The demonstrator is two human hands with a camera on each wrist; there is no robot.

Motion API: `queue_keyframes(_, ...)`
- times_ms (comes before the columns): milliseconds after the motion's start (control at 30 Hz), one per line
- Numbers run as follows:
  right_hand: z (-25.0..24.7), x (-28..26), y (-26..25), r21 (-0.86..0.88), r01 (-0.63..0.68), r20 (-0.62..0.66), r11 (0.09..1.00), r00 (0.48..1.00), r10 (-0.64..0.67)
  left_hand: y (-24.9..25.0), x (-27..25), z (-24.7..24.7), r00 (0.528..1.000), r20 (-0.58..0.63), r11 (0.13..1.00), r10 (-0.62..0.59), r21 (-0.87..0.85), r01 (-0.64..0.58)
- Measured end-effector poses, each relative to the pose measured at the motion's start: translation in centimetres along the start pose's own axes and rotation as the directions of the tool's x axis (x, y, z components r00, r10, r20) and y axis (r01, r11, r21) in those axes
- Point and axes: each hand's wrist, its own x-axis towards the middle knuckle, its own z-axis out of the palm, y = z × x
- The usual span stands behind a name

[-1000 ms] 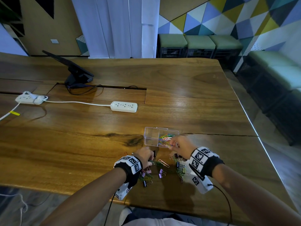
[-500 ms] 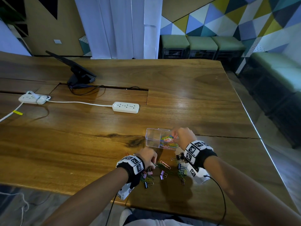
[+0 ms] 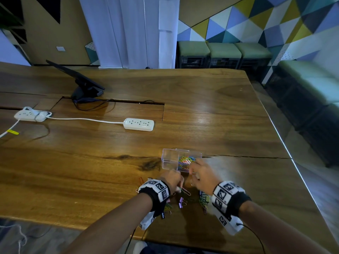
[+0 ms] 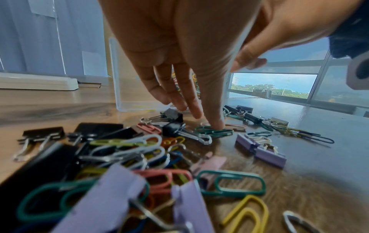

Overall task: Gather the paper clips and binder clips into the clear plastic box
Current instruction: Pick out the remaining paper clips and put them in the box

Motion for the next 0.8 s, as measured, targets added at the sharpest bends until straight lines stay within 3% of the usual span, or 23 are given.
queue_keyframes(100, 1.4, -0.8, 0.7, -0.103, 0.004, 0.311, 0.995, 0.95, 0.029, 0.0, 0.2, 0.1, 1.0, 0.017, 1.0, 0.01, 0.001, -0.01)
queue_keyframes(167, 2.1, -1.2, 0.9, -0.153, -0.023, 0.424, 0.988, 0.901, 0.087, 0.0, 0.3, 0.2, 1.0, 0.011, 1.0, 0.013, 0.0, -0.013)
queue_keyframes(333, 3.2, -1.5, 0.7, -0.165, -0.112, 0.423, 0.98, 0.889, 0.173, -0.1, 0.1, 0.7, 0.998, -0.034, 0.998, 0.045, 0.045, -0.044)
queue_keyframes(567, 3.4, -1.0, 0.4, -0.217, -0.093, 0.464, 0.972, 0.866, 0.186, 0.4, -0.2, 0.6, 1.0, 0.014, 0.994, -0.01, 0.107, 0.009)
queue_keyframes(800, 3.5, -1.3, 0.3, -0.243, -0.092, 0.396, 0.966, 0.899, 0.186, 0.8, 0.3, 0.8, 0.997, 0.076, 0.976, -0.017, 0.216, 0.0)
